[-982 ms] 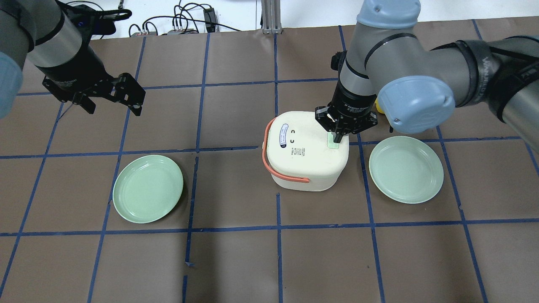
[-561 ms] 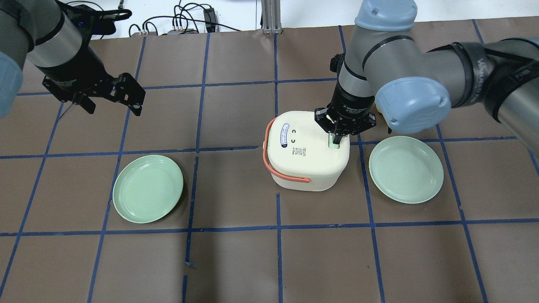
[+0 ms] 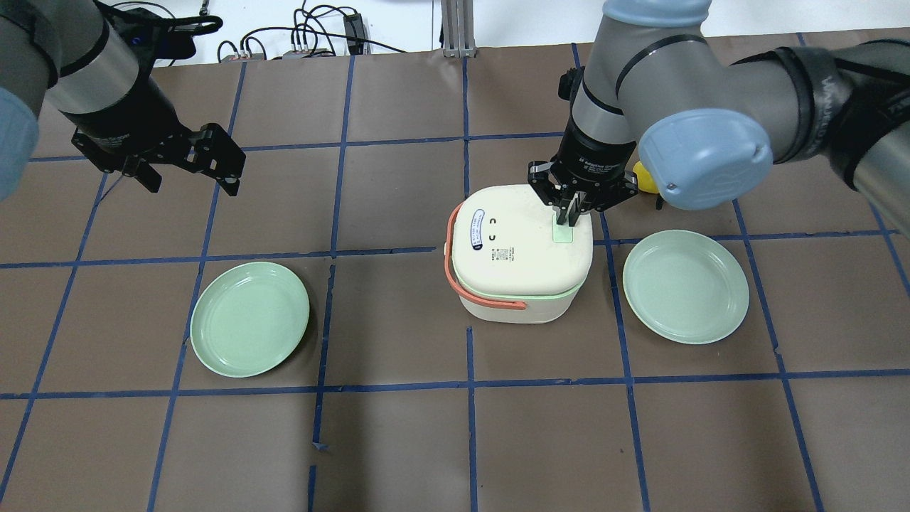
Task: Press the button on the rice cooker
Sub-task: 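Lift the right gripper away as the cooker lid springs open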
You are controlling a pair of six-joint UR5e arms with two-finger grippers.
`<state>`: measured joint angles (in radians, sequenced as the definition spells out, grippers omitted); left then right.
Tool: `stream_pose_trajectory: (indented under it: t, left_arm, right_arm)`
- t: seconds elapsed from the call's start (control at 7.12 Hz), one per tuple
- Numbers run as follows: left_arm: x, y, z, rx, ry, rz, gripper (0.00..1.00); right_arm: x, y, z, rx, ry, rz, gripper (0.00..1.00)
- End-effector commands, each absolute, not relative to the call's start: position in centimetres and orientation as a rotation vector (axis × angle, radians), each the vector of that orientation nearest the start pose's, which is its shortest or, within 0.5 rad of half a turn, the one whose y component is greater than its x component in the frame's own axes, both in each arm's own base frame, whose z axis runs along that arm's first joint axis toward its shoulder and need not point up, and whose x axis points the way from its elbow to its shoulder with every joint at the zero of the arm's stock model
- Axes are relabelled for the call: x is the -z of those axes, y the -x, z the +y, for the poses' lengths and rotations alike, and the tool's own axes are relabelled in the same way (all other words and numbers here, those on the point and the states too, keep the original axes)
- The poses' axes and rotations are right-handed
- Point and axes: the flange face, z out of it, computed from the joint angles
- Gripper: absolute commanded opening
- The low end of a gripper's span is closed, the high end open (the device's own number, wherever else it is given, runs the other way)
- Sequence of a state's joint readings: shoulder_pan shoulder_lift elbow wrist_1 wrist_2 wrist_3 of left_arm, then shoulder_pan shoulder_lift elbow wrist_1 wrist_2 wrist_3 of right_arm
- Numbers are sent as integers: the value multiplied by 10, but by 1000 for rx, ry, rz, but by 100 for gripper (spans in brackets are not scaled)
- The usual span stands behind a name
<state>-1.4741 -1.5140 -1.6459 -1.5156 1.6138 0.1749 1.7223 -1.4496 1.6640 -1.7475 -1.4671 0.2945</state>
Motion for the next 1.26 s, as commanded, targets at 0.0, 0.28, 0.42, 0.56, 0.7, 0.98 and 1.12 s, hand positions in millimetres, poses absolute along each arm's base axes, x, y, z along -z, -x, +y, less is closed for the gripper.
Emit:
stream_pose_trajectory:
  t: [0.0,0.28,0.42,0.56,0.7,0.98,1.12]
  left_arm:
    - [-484,83,-482,47,-120,3091,100]
    - [-484,83,-482,47,-120,3091,100]
    - [-484,83,-482,47,-120,3091,100]
    - [-484,83,-482,47,-120,3091,100]
    - [-484,83,-482,47,-120,3091,100]
    - [-484,83,-482,47,-120,3091,100]
    - [-484,83,-482,47,-120,3091,100]
  right_arm:
    - [-473,-225,-516,-6,-245,3044,87]
    - [-505,-200,-529,67,-132,3089,100]
    - [-504,-182,-534,55,-117,3090,100]
    - [-505,-172,-536,58,-99,3097,100]
    - [-505,-170,-534,44,-101,3100,100]
    - [-500,-170,-530,26,-83,3103,100]
    - [-495,-170,-528,14,-83,3106,100]
